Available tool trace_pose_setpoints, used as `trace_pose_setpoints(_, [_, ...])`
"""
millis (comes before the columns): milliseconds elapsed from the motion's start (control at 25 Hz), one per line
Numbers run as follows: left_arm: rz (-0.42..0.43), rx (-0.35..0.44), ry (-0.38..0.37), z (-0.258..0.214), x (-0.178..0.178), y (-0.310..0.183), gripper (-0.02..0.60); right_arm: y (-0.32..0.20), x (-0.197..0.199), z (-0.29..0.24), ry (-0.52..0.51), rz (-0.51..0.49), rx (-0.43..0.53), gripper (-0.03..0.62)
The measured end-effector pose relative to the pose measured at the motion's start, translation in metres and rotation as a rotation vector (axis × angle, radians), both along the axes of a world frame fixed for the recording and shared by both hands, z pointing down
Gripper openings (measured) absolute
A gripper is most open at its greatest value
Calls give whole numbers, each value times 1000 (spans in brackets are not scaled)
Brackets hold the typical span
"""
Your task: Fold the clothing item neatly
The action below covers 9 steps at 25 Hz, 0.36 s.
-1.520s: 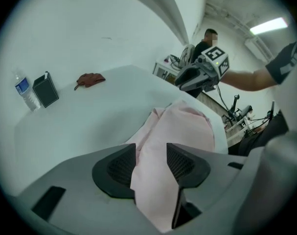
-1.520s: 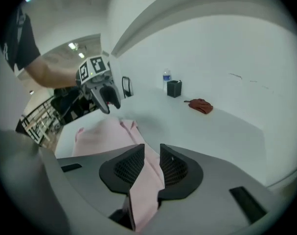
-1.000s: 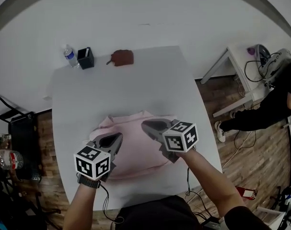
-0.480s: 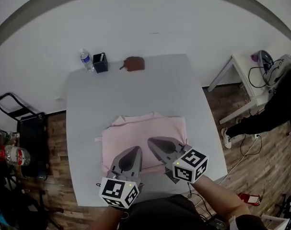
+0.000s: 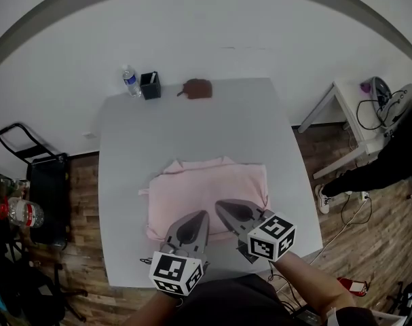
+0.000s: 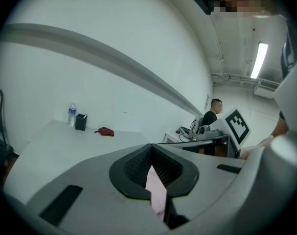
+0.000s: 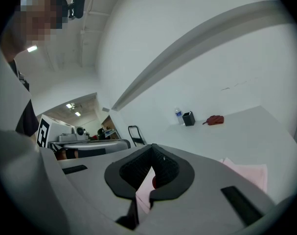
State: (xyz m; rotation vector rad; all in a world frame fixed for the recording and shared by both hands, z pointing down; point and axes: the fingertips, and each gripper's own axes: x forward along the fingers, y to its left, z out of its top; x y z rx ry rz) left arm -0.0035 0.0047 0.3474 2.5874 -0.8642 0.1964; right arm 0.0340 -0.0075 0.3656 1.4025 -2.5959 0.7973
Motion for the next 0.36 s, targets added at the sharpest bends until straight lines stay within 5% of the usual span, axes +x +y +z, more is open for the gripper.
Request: trace_pose_setpoints(360, [-6, 13, -1, -4, 5, -9, 5, -8, 0, -3, 1, -11, 7, 12])
